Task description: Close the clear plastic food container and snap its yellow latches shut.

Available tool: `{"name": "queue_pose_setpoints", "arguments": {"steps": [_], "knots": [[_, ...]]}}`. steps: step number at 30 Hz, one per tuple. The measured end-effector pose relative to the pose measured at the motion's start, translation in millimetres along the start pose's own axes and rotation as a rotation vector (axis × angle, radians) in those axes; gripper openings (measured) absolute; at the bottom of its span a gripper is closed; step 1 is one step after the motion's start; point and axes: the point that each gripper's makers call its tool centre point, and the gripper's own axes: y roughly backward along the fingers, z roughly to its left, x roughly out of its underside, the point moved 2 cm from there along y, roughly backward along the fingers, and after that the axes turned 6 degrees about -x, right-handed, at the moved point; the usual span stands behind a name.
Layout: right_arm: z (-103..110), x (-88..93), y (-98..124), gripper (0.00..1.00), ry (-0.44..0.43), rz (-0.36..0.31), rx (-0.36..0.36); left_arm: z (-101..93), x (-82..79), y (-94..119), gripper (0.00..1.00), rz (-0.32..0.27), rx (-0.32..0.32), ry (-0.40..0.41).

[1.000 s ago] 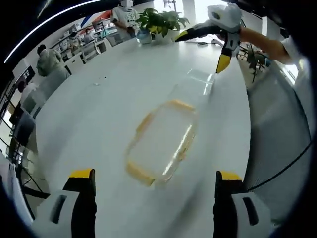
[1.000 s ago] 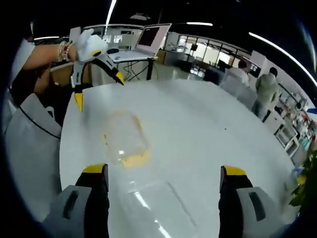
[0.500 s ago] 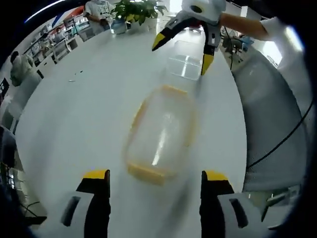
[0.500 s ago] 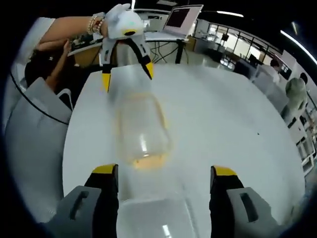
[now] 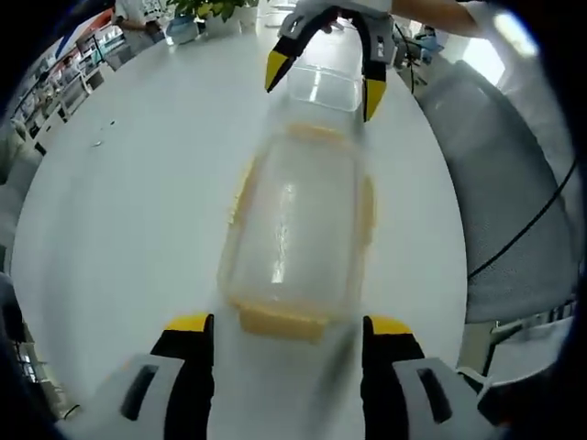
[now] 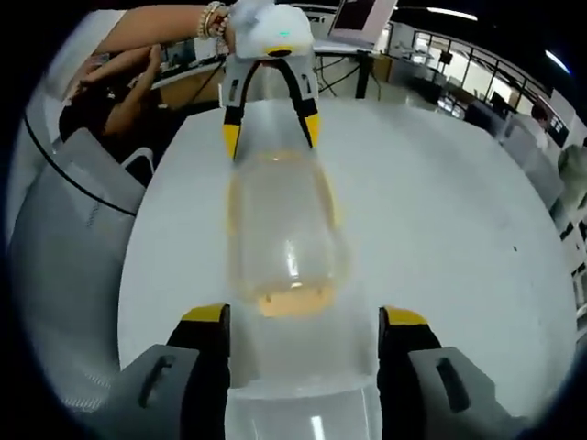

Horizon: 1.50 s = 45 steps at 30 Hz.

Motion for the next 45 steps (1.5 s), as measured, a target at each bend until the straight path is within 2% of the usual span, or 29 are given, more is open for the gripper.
{"name": "queue_pose_setpoints", "arguments": {"steps": [11, 15, 19, 23, 27, 32, 39, 45], "knots": [[0.7, 4.1, -19.3, 0.55, 0.041, 0.029, -0.028, 5.9, -1.1, -5.5, 0.51, 0.014, 0.006, -0.037], [0.6, 3.0, -19.3, 0.46, 0.064, 0.025, -0.029, 8.6, 2.0, -6.1, 0.48, 0.015, 0.01, -0.058], [5.2, 4.3, -22.7, 0.51, 0.095, 0.035, -0.033, 9.2, 6.2, -8.8, 0.43, 0.03, 0.005, -0.083], [7.0, 2.5, -25.7, 0.44, 0.131, 0.039, -0.029, 9.5, 6.4, -9.8, 0.38, 0.029, 0.005, -0.093], [6.0, 2.9, -29.2, 0.42, 0.153, 0.055, -0.017, 9.4, 5.9, -10.3, 0.35, 0.024, 0.006, -0.103], [6.8, 5.0, -32.3, 0.36, 0.168, 0.081, -0.014, 10.8, 7.3, -10.3, 0.34, 0.028, 0.001, -0.107], [4.1, 3.8, -34.3, 0.37, 0.212, 0.118, -0.006, 5.2, 5.0, -10.1, 0.34, 0.036, 0.009, -0.113], [2.6, 2.2, -34.8, 0.36, 0.214, 0.131, -0.029, 2.0, 4.8, -10.0, 0.34, 0.045, 0.025, -0.104]]}}
